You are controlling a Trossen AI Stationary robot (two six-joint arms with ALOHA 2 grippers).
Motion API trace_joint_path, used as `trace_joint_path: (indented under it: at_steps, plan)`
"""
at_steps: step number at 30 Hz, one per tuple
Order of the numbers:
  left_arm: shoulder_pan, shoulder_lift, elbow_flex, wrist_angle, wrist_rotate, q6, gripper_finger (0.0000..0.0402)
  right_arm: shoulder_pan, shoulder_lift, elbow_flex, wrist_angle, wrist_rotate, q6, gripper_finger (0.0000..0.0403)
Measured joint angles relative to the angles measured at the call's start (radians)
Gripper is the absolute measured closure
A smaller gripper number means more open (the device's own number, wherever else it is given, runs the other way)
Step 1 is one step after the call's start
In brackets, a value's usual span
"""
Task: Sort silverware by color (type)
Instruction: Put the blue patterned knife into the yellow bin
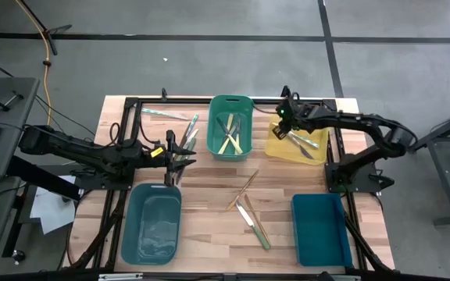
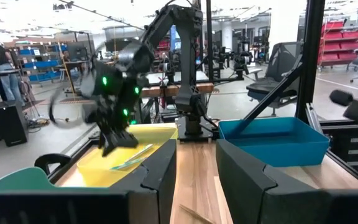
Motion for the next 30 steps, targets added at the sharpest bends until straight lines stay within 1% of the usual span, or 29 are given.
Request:
trace_joint_path:
  at_steps: [3, 5, 8, 10, 12, 14, 16, 17, 19, 22, 26, 30]
  plan:
    - [0.0, 0.0, 0.0, -0.003, 0.0, 0.0, 0.0293, 0.02, -0.065, 0.014, 0.019, -0.054, -0.007, 0.0242]
    - [0.0, 0.0, 0.0, -0.003, 0.0, 0.0, 0.0293, 0.045, -0.11, 0.003, 0.061, -0.101, -0.001, 0.0242]
    - [0.0, 0.0, 0.0, -0.008, 0.0, 0.0, 0.0293, 0.114, -0.181, -0.067, 0.222, -0.181, 0.031, 0.0242]
    - [0.0, 0.0, 0.0, -0.008, 0.0, 0.0, 0.0293, 0.185, -0.219, -0.138, 0.392, -0.249, 0.054, 0.0242]
    - [0.0, 0.0, 0.0, -0.011, 0.0, -0.003, 0.0293, 0.267, -0.241, -0.216, 0.638, -0.299, 0.073, 0.0242]
    - [0.0, 0.0, 0.0, -0.011, -0.001, -0.003, 0.0293, 0.349, -0.242, -0.286, 0.894, -0.315, 0.079, 0.0242]
    - [0.0, 0.0, 0.0, -0.01, -0.004, -0.003, 0.0293, 0.421, -0.229, -0.327, 1.129, -0.317, 0.048, 0.0242]
    - [0.0, 0.0, 0.0, -0.011, -0.011, -0.003, 0.0293, 0.452, -0.224, -0.34, 1.228, -0.317, 0.025, 0.0242]
    - [0.001, 0.0, 0.0, -0.011, -0.035, -0.009, 0.0293, 0.505, -0.212, -0.346, 1.359, -0.317, -0.026, 0.0242]
    - [0.001, 0.0, 0.0, -0.015, -0.054, -0.036, 0.0293, 0.562, -0.199, -0.334, 1.422, -0.315, -0.087, 0.0242]
    - [0.001, 0.0, 0.0, -0.024, -0.053, -0.037, 0.0293, 0.605, -0.198, -0.3, 1.397, -0.3, -0.131, 0.0242]
    - [0.001, 0.0, 0.0, -0.024, -0.053, -0.037, 0.0293, 0.625, -0.198, -0.3, 1.379, -0.277, -0.148, 0.0242]
